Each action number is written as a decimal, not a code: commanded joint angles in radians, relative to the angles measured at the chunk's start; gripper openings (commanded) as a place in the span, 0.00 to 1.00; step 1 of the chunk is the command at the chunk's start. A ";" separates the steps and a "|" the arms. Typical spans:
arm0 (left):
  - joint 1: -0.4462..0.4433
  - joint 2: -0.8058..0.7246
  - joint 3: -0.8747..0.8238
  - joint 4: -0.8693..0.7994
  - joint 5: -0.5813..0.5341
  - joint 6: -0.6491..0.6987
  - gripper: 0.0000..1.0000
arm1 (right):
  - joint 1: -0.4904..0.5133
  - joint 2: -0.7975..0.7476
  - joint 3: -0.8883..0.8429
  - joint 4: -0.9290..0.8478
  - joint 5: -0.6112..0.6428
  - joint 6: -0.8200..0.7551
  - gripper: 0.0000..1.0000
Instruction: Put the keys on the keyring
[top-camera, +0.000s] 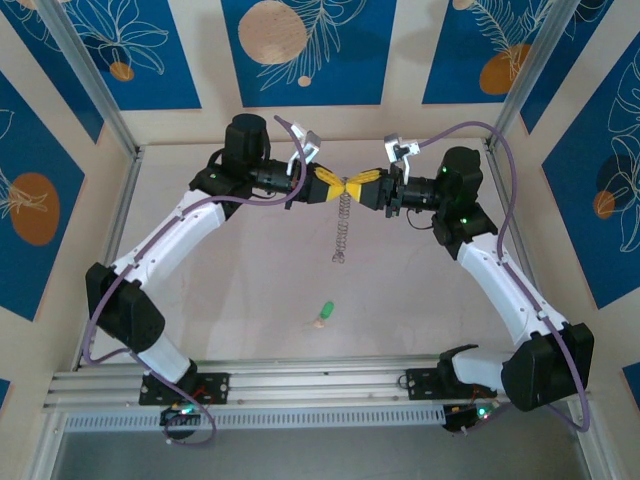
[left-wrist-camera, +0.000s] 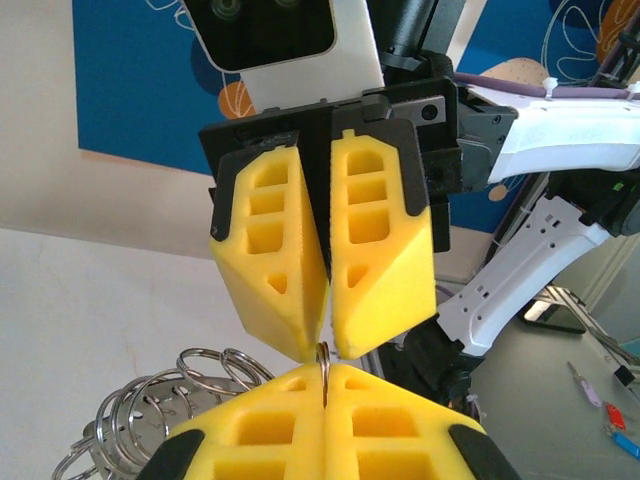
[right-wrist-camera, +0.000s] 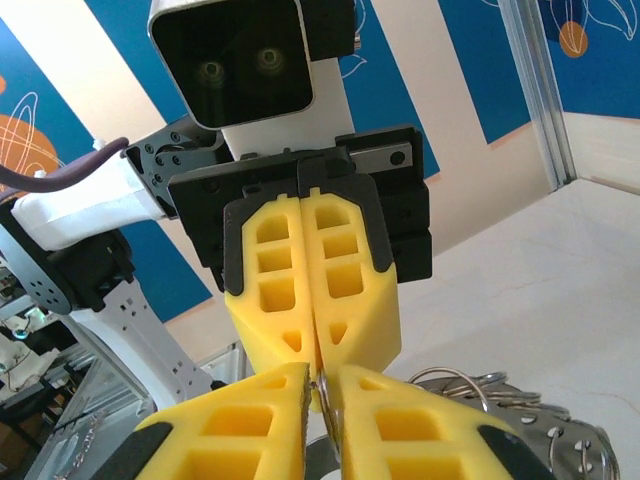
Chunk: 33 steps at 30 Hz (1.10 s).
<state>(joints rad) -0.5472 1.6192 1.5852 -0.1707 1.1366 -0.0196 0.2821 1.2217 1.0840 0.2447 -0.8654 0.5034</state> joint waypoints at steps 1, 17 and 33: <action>-0.008 -0.004 0.044 0.040 0.034 -0.006 0.00 | 0.014 0.009 0.034 -0.043 -0.027 -0.035 0.13; -0.008 -0.005 0.041 0.084 0.037 -0.035 0.00 | 0.016 0.008 0.018 -0.132 -0.061 -0.088 0.18; -0.004 -0.035 -0.021 0.223 -0.032 -0.136 0.18 | -0.001 -0.016 -0.038 0.040 0.018 0.000 0.00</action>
<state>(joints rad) -0.5476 1.6188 1.5803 -0.0994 1.1347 -0.0872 0.2840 1.2228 1.0775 0.2173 -0.8837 0.4557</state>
